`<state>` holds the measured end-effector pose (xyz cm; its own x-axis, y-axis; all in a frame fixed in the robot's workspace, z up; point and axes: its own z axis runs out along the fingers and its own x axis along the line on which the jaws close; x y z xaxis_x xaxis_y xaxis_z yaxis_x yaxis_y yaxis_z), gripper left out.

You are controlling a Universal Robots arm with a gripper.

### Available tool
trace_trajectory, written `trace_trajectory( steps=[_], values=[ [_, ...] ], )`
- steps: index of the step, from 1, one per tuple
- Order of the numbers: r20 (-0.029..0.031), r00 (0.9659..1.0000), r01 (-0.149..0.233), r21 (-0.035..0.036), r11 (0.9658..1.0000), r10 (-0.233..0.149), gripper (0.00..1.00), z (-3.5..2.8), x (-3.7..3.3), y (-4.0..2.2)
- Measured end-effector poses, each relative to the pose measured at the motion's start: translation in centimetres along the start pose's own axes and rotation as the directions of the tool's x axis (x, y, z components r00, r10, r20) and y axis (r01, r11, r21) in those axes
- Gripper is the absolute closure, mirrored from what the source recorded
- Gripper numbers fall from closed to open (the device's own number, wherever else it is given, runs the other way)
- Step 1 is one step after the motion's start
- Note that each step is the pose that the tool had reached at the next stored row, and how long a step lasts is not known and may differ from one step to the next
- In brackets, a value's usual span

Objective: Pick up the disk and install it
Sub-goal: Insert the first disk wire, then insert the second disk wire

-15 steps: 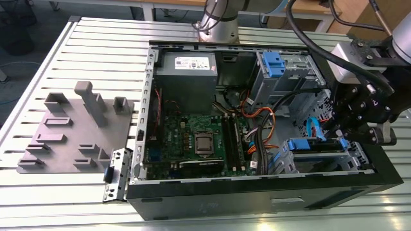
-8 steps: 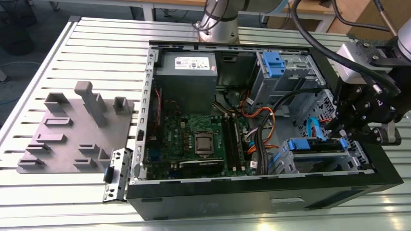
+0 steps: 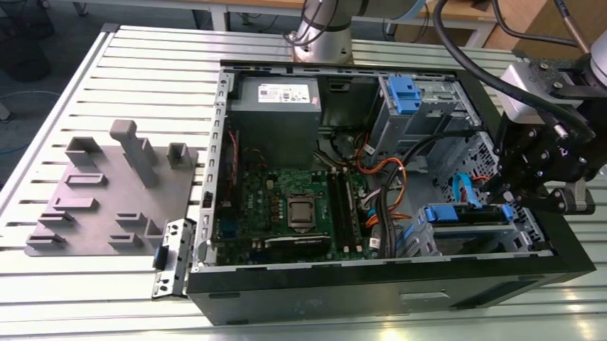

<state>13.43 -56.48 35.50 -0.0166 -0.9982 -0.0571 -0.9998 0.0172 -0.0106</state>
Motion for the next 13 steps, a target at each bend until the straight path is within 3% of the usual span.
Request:
trace_trajectory(
  steps=[3, 5, 13],
  values=[
    [-0.0002, 1.0000, 0.000, -0.0054, 1.0000, 0.000, 0.76, 0.00, 0.00, 0.01],
    [-0.0003, 1.0000, -0.001, -0.0138, 0.9999, 0.001, 0.76, 0.00, 0.00, 0.01],
    [-0.0001, 1.0000, -0.001, -0.0138, 0.9999, 0.001, 0.76, -0.24, -0.01, 0.00]
  ],
)
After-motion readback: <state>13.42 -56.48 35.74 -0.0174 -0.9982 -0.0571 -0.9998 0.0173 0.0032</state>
